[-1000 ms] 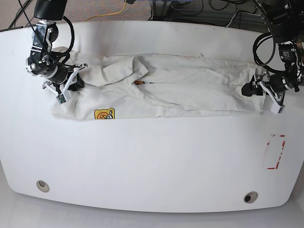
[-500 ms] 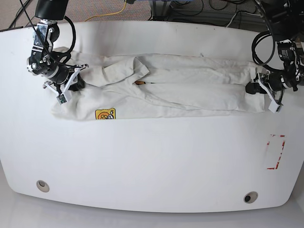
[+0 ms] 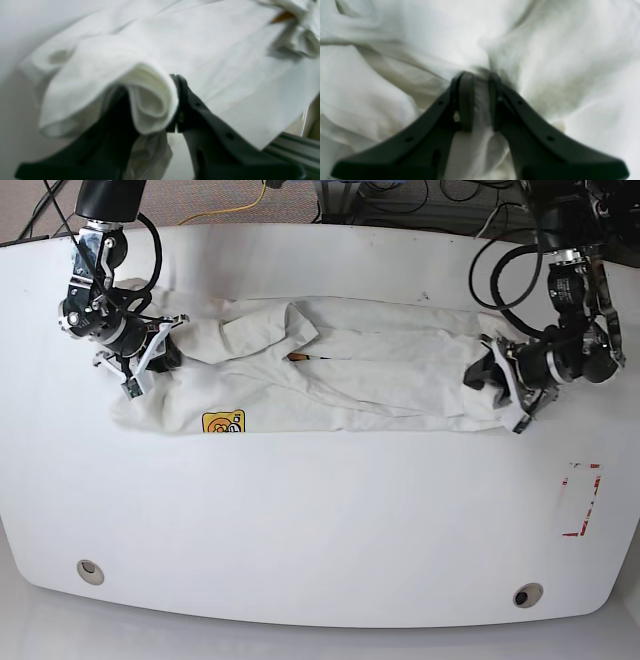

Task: Layout the t-shirt on the table in an organized manner, then fold the t-shirt properly
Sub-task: 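Fold the strip end with the left gripper toward the right gripper, then lay the folded end down and open the left gripper, then regrasp the strip end with the right gripper, then fold the strip end with the right gripper over toward the left gripper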

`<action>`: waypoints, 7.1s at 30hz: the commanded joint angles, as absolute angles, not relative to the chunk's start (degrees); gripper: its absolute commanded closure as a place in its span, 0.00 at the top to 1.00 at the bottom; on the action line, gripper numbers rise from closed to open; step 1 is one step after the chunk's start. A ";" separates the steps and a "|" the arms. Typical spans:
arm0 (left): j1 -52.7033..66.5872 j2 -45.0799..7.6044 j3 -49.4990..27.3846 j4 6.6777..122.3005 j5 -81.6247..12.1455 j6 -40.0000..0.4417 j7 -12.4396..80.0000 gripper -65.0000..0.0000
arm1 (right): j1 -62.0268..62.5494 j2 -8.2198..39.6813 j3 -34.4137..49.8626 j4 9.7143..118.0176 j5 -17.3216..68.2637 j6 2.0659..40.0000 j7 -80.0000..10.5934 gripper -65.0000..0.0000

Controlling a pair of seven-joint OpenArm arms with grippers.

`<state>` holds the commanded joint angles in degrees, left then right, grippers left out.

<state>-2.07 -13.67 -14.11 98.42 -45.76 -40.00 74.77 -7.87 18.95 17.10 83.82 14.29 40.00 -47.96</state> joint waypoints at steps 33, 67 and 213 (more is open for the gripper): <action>-6.55 2.68 -2.95 97.45 -38.29 -40.00 73.89 0.12 | -7.87 18.95 16.92 83.82 14.37 40.00 -47.96 0.17; -10.07 7.16 0.48 94.02 -44.79 -40.00 79.69 0.54 | -7.34 17.36 16.75 83.82 14.29 40.00 -48.48 0.17; -6.64 2.77 8.84 67.38 -23.52 -23.78 52.35 0.10 | -9.01 4.00 30.99 115.65 50.33 40.00 -80.00 0.03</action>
